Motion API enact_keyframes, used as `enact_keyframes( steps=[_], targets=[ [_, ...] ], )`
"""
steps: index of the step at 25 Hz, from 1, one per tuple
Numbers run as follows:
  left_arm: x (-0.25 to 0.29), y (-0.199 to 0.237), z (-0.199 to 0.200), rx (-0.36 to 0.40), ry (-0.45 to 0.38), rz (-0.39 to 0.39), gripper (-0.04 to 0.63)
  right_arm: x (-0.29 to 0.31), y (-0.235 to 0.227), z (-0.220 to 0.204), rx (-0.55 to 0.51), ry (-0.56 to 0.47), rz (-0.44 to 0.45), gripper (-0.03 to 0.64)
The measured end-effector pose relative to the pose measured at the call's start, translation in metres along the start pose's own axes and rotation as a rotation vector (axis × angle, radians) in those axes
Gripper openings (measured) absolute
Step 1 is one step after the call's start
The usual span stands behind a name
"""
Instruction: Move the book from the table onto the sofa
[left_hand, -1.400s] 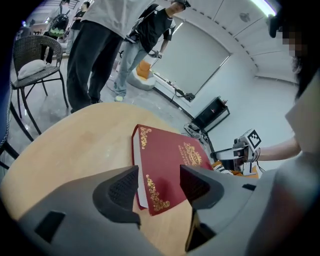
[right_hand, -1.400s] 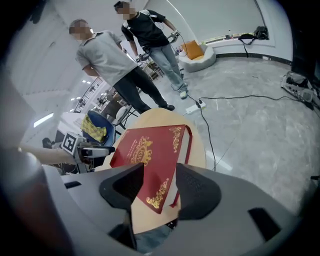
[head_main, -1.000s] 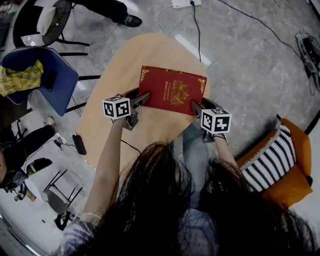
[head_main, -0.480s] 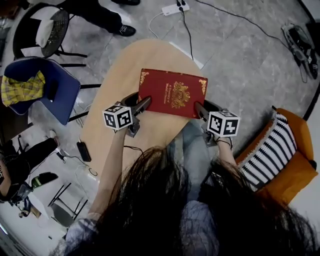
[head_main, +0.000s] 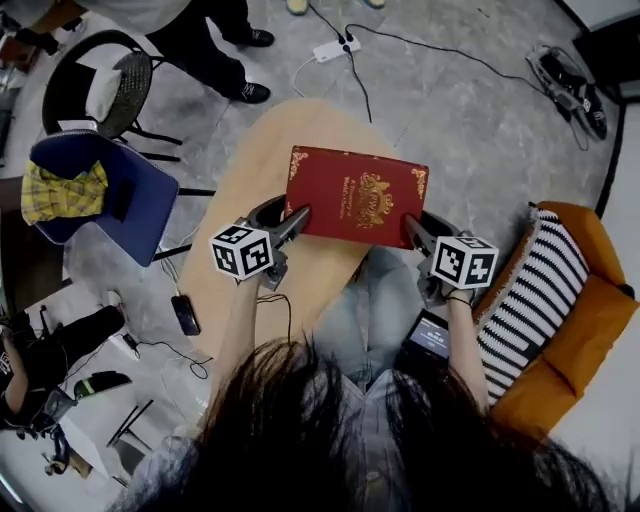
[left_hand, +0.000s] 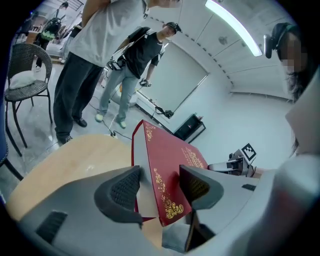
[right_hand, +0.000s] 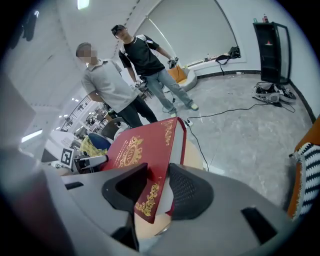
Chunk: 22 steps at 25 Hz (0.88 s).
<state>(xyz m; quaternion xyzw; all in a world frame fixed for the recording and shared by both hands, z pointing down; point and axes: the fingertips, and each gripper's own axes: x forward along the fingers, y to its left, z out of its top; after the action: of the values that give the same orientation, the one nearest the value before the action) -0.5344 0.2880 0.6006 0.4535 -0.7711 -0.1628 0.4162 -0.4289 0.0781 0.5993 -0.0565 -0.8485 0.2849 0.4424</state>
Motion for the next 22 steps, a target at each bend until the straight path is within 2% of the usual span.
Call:
enact_keyframes(
  steps=[4,8,12,15,19,22],
  targets=[
    [-0.015,-0.039,0.01,0.022,-0.019,-0.063,0.239,-0.049,0.011,-0.002,0.038,-0.059,-0.032,0.149],
    [-0.029,-0.052,0.014,0.05,-0.012,-0.105,0.236,-0.067,0.024,-0.012,0.084,-0.122,-0.061,0.146],
    [-0.017,-0.081,0.014,0.072,-0.008,-0.158,0.233,-0.1,0.013,-0.02,0.126,-0.166,-0.101,0.144],
    [0.002,-0.111,0.007,0.083,0.027,-0.216,0.232,-0.133,-0.005,-0.03,0.172,-0.214,-0.142,0.143],
    [0.034,-0.162,-0.002,0.155,0.112,-0.313,0.23,-0.182,-0.035,-0.051,0.252,-0.295,-0.209,0.141],
    [0.05,-0.189,-0.009,0.182,0.169,-0.377,0.23,-0.21,-0.047,-0.062,0.306,-0.348,-0.262,0.141]
  ],
)
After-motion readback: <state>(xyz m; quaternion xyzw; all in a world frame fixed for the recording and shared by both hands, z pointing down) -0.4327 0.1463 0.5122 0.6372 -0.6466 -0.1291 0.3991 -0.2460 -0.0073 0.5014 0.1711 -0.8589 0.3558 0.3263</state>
